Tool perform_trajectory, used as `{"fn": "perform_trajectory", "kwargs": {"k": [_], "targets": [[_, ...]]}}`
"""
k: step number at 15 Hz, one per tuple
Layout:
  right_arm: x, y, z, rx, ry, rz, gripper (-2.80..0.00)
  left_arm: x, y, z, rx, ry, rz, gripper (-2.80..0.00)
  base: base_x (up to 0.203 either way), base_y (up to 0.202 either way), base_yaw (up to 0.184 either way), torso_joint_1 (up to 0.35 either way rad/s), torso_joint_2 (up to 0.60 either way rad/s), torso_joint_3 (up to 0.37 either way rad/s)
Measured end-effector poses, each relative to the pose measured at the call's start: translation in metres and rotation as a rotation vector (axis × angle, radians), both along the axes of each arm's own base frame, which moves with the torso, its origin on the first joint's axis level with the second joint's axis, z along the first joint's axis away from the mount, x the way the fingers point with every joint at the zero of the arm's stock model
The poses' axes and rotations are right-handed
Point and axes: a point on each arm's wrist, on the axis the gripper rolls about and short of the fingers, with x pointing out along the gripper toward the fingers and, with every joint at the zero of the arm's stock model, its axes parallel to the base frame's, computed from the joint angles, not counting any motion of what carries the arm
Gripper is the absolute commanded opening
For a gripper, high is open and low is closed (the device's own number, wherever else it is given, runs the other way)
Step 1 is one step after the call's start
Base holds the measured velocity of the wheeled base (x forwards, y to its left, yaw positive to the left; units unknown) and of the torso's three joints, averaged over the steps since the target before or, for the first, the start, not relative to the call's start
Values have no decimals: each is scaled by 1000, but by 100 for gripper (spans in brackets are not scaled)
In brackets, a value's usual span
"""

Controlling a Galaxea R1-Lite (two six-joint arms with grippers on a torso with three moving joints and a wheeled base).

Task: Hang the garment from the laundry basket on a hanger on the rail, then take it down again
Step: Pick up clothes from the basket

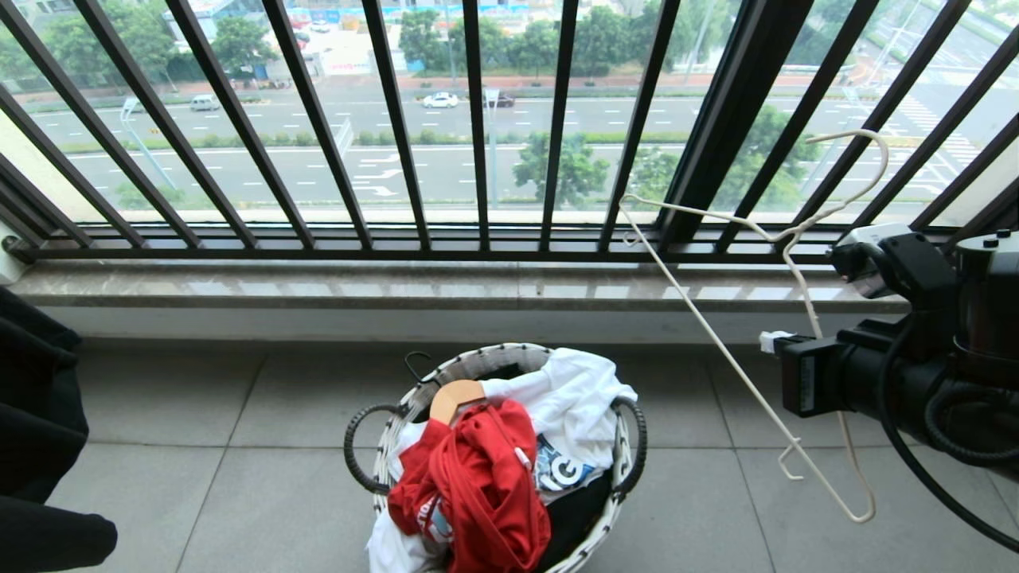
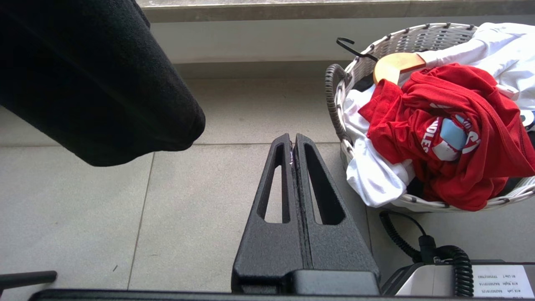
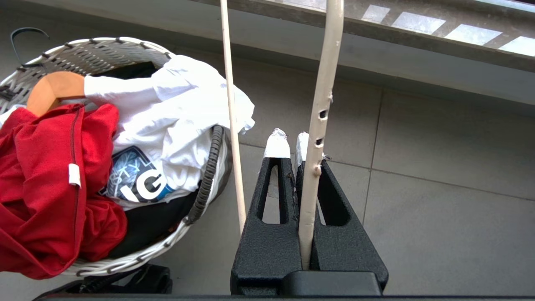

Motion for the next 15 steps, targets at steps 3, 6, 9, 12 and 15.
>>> {"fn": "perform_trajectory", "kwargs": {"k": [3,6,9,12,15], "targets": [[-1,0,2,4,-9,0,-280,0,0,0,-1,0,0,-280,0,0,0,0,0,0],[-1,-1,3,6,-11,0,-280,0,0,0,2,0,1,-280,0,0,0,0,0,0],[-3,-1,5,9,-20,0,-280,-3,0,10,27,-25,-14,-280,0,0,0,0,0,0],[-3,-2,6,10,-23,0,-280,-3,-1,44,31,-44,-48,-280,0,0,0,0,0,0],[-4,-2,6,10,-24,0,-280,16,-3,88,29,25,-124,-280,0,0,0,0,0,0]]}}
